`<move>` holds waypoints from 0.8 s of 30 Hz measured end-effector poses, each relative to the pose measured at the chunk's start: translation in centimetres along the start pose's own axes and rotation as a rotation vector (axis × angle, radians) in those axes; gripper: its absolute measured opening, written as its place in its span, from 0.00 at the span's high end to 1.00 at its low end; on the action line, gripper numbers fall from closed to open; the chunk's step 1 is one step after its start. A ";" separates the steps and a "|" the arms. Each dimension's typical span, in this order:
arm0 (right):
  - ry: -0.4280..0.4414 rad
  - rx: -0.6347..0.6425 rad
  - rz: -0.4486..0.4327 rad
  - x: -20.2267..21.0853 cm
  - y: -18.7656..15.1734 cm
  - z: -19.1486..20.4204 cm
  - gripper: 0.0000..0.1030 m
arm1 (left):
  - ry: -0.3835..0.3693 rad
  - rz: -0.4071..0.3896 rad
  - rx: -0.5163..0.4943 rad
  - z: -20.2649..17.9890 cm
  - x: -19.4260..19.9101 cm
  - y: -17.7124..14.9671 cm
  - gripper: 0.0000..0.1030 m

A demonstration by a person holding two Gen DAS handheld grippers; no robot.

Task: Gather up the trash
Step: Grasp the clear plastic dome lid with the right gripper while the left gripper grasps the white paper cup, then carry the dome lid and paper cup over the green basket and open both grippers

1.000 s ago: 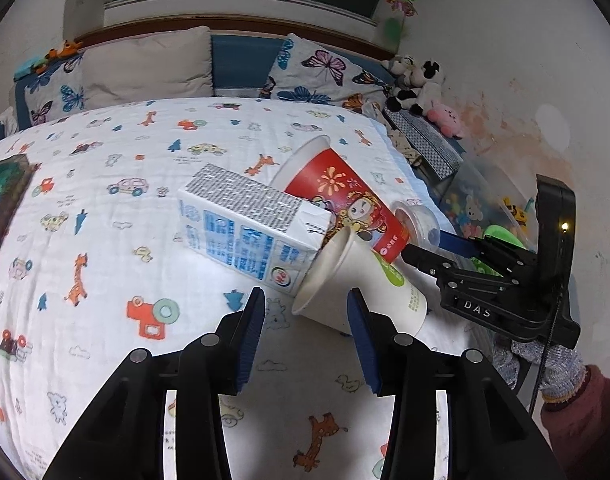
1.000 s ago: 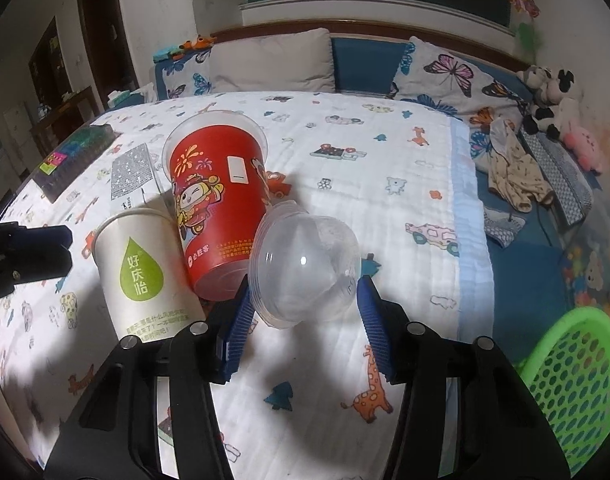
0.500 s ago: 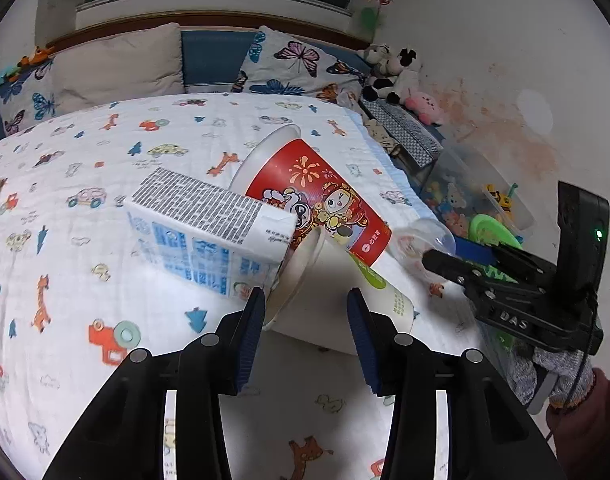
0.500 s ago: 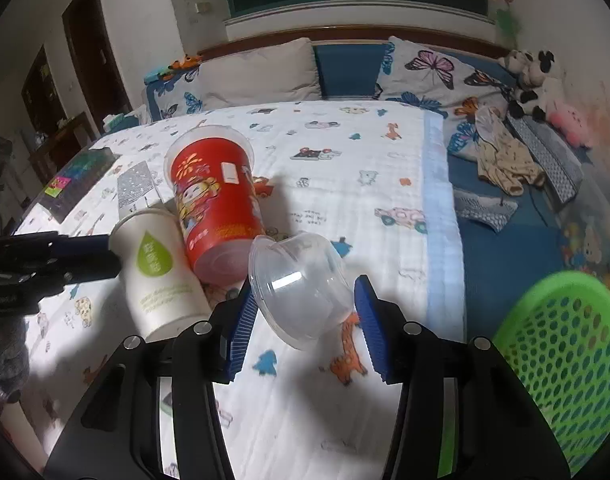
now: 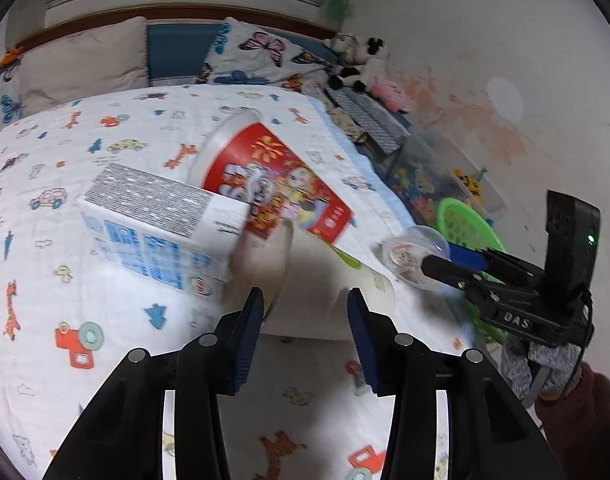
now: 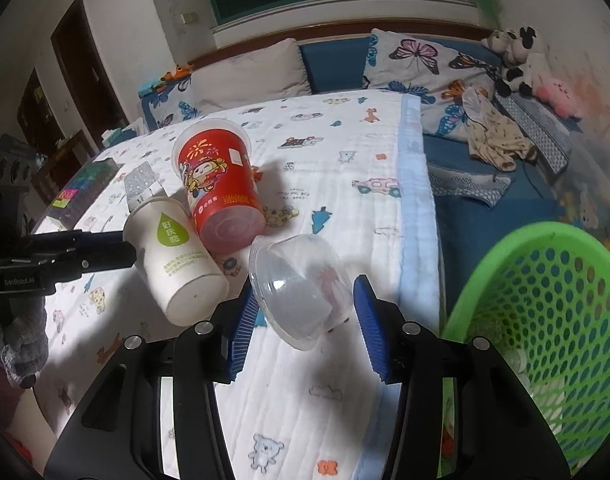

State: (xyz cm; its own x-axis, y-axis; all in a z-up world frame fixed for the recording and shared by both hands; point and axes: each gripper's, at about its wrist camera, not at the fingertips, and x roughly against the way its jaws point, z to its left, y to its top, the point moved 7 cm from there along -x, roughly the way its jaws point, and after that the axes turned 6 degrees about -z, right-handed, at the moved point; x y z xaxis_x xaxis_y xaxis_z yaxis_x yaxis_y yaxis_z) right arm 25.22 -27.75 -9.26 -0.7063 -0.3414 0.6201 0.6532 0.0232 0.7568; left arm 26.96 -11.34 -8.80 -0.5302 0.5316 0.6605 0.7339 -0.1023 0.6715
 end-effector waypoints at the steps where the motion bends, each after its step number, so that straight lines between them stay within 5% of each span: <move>1: 0.003 -0.006 -0.001 0.2 0.0 -0.1 0.53 | -0.009 0.004 -0.008 -0.2 0.1 -0.2 0.59; 8: -0.001 -0.031 -0.012 1.7 -0.4 -0.7 0.53 | -0.011 0.005 -0.055 -0.8 -0.6 -0.4 0.60; 11: -0.001 -0.042 -0.020 2.4 -0.5 -1.0 0.53 | -0.022 0.008 -0.081 -1.4 -0.8 -0.5 0.76; 24: -0.028 -0.115 -0.066 5.6 -0.8 -3.5 0.54 | -0.053 -0.061 -0.106 -4.7 0.9 -0.5 0.97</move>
State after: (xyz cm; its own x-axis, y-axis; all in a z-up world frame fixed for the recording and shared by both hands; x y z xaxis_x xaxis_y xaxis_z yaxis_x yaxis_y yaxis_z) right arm 21.67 -32.97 -7.06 -0.7552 -0.3121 0.5764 0.6308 -0.1072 0.7685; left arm 24.13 -14.76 -6.98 -0.5475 0.5828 0.6005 0.6505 -0.1551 0.7435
